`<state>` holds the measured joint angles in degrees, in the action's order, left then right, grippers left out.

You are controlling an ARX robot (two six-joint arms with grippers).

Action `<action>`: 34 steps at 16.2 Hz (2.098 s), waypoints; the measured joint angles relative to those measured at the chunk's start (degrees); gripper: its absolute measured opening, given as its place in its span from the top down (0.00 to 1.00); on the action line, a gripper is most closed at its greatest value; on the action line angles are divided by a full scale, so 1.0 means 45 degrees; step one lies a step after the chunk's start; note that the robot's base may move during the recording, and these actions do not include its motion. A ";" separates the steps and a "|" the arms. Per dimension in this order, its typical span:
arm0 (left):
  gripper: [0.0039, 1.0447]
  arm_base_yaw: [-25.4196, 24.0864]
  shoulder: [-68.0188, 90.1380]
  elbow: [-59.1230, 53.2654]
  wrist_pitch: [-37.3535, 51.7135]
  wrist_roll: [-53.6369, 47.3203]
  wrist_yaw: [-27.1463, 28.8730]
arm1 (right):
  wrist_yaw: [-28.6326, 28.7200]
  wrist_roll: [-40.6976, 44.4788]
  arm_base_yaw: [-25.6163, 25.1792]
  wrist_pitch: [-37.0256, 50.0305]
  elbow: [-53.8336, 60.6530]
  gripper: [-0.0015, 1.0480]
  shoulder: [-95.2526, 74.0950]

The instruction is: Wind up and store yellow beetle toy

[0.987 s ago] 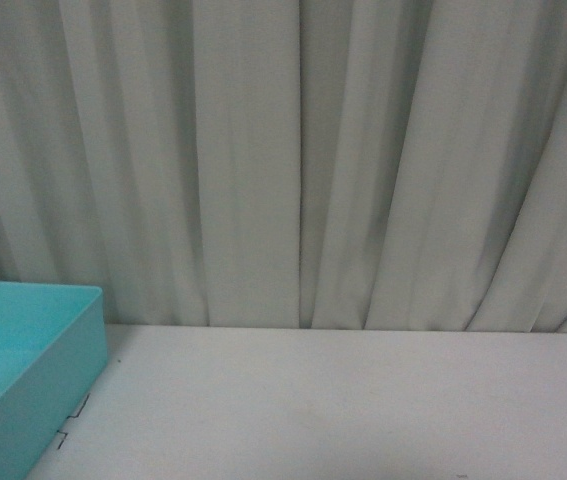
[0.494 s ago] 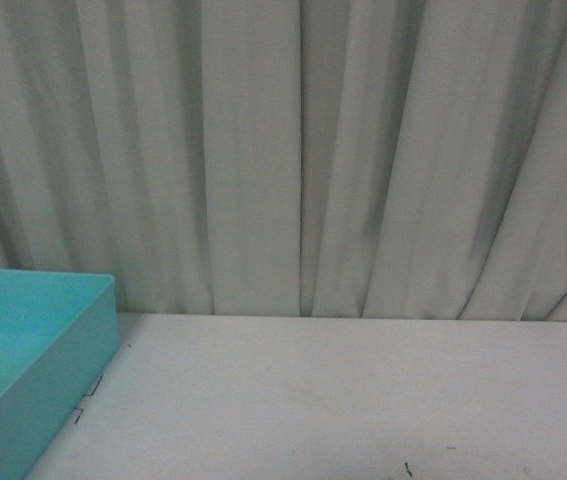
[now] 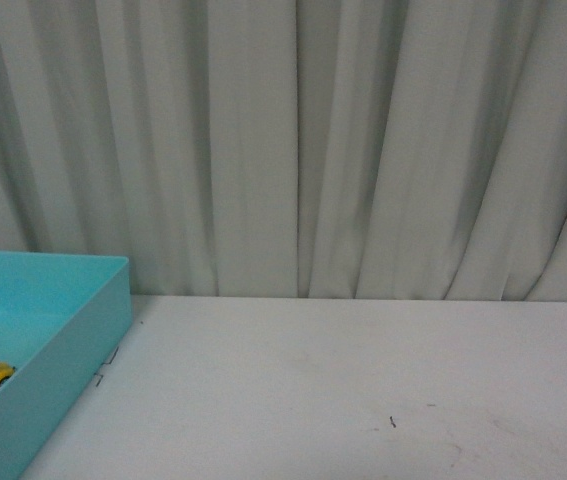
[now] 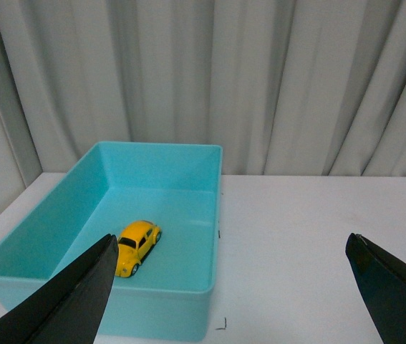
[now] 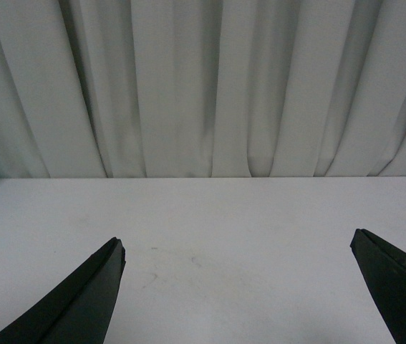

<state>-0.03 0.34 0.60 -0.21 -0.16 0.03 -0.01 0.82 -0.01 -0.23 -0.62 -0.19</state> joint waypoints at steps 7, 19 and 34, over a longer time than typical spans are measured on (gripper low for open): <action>0.06 0.0000 0.0000 0.0000 0.0000 0.0000 0.0000 | 0.0000 0.0000 0.0000 0.0005 0.0000 0.06 0.0000; 0.06 0.0000 0.0000 0.0000 -0.0005 0.0000 0.0000 | 0.0000 0.0000 0.0000 0.0000 0.0000 0.06 0.0000; 0.06 0.0000 0.0000 0.0000 0.0005 0.0005 0.0005 | 0.0000 -0.0005 0.0000 0.0000 0.0000 0.06 0.0000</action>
<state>-0.03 0.34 0.60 -0.19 -0.14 0.05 -0.01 0.80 -0.01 -0.23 -0.62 -0.19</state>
